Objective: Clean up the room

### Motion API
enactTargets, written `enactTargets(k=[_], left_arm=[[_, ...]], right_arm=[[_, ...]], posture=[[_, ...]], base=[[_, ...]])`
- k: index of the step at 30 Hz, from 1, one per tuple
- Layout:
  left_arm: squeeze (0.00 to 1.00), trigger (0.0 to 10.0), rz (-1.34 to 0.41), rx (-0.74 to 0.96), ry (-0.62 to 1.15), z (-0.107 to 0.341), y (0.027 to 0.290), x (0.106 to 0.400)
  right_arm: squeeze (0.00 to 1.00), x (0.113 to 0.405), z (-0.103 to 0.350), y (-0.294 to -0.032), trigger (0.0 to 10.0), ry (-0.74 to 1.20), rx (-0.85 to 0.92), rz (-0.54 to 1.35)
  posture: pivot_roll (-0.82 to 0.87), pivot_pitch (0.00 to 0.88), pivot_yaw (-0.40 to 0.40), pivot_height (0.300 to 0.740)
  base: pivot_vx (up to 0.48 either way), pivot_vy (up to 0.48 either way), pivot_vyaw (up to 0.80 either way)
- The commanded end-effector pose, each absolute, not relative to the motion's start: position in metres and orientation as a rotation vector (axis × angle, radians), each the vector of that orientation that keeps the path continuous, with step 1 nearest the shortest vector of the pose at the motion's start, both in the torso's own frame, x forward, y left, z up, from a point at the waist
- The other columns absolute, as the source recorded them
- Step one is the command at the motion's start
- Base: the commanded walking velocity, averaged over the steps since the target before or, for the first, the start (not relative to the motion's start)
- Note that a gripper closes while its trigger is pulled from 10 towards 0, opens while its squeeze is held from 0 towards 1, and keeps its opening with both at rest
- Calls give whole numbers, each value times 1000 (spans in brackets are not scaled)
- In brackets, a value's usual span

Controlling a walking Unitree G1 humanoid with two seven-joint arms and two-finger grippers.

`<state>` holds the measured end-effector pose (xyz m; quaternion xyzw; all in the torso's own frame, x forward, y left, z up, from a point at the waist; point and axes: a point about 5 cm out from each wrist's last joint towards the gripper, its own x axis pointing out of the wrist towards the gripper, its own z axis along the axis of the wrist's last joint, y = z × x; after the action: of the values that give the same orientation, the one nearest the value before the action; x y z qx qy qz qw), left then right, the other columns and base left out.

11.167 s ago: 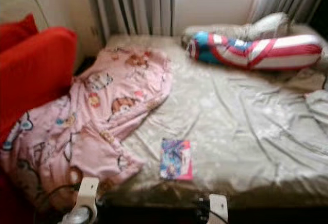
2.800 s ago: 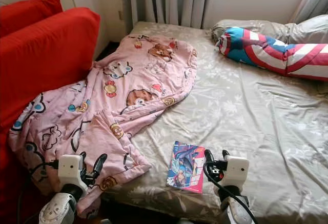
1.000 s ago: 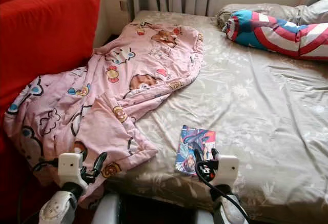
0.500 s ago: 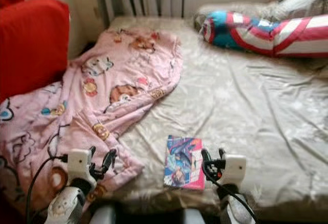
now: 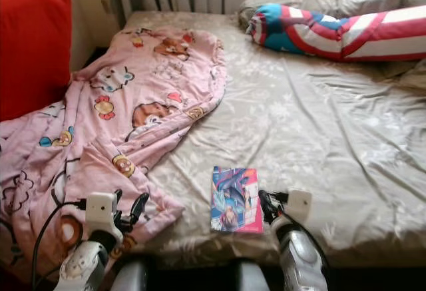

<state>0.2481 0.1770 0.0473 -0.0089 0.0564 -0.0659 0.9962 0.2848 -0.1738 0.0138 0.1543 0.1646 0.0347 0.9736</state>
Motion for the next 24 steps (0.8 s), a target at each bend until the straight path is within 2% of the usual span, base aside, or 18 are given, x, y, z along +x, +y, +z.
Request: enactTargets(k=[1,9,10,11,12,19,20,21,22,24], left_arm=[[0,10000,-144,-17,97,54,176,252],[0,10000,-160,-13,101,56,174,250],[0,10000,-163,-7,104,56,175,248],[0,10000,-164,-5,108,56,176,246],[0,10000,-165,-3,113,55,176,245],[0,10000,-163,8,146,52,181,232],[0,10000,-163,11,150,52,182,230],[0,10000,-164,13,151,52,183,230],[0,10000,-165,16,154,52,184,228],[0,10000,-166,20,158,53,186,226]], right_arm=[[0,285,8,-172,10000,369,328,72],[0,292,3,-166,10000,407,377,31],[357,293,2,-167,10000,405,392,5],[863,294,2,-168,10000,398,416,-18],[1000,294,2,-169,10000,397,426,-24],[1000,290,-1,-177,10000,392,426,-67],[706,289,-2,-179,10000,390,439,-80],[706,289,-2,-180,10000,387,447,-86],[0,289,-2,-183,10000,384,462,-97],[0,289,-2,-184,10000,381,483,-108]], posture=[[-11,132,-10,610],[15,169,10,610],[19,181,15,610],[21,185,18,610],[24,189,20,610],[38,217,39,610],[40,219,43,610],[40,219,43,610],[46,223,47,610],[49,226,51,610]], base=[[0,0,0],[0,0,0],[0,0,0],[0,0,0],[0,0,0],[0,0,0],[0,0,0],[0,0,0],[0,0,0],[0,0,0]])
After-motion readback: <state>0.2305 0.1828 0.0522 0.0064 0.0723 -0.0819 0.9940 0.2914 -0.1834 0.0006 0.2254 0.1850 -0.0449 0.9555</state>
